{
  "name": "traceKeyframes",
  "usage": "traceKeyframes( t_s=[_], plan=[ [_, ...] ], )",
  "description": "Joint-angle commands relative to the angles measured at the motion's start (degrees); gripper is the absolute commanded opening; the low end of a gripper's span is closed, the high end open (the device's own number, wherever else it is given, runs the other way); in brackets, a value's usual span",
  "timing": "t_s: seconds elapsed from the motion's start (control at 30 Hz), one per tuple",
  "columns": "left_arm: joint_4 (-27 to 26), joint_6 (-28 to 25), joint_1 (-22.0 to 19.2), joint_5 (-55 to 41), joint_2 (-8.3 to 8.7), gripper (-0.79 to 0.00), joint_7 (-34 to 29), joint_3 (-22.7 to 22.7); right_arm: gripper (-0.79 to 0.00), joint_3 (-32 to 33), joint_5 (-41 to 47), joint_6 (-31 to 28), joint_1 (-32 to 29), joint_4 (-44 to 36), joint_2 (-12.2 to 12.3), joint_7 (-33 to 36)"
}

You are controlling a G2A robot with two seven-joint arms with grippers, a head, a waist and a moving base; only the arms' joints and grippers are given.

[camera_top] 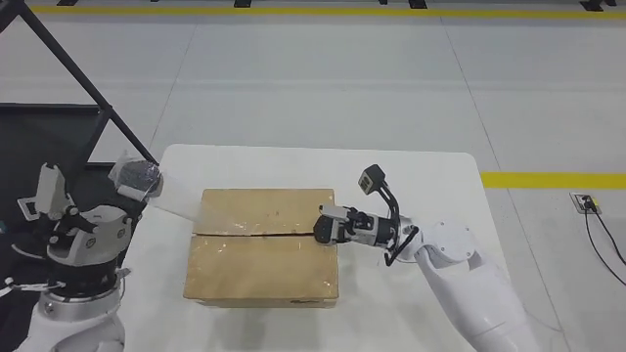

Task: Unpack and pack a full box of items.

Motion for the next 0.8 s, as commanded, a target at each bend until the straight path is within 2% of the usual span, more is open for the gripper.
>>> traceKeyframes(
  t_s=[0.0, 0.07, 0.43, 0.6, 0.77],
  plan=[
    [0.4, 0.7, 0.3, -1.0, 0.02, 0.000, -0.1, -1.0, 0.000, 0.0, 1.2, 0.0, 0.1, 0.5, 0.0, 1.0],
    [1.1, 2.2, 0.6, 0.9, 0.23, 0.000, -2.3, -1.6, 0.000, 0.0, 1.9, -0.2, 0.4, 1.1, -0.1, 1.7],
    [0.7, 2.9, 0.5, 1.0, 0.18, 0.000, -1.6, -1.0, 0.000, -0.6, 0.1, 0.5, 1.1, 2.1, -0.1, 0.8],
    [-1.7, 3.4, -1.5, -2.8, -0.39, 0.000, 3.8, 3.6, 0.000, 0.4, 3.4, -1.4, -1.1, 0.4, -0.1, -0.4],
    [-2.7, 4.3, -4.0, -8.2, -1.22, 0.000, 11.6, 9.3, 0.000, 2.9, 11.0, -9.2, -3.8, 0.1, -0.4, -2.2]
  ],
)
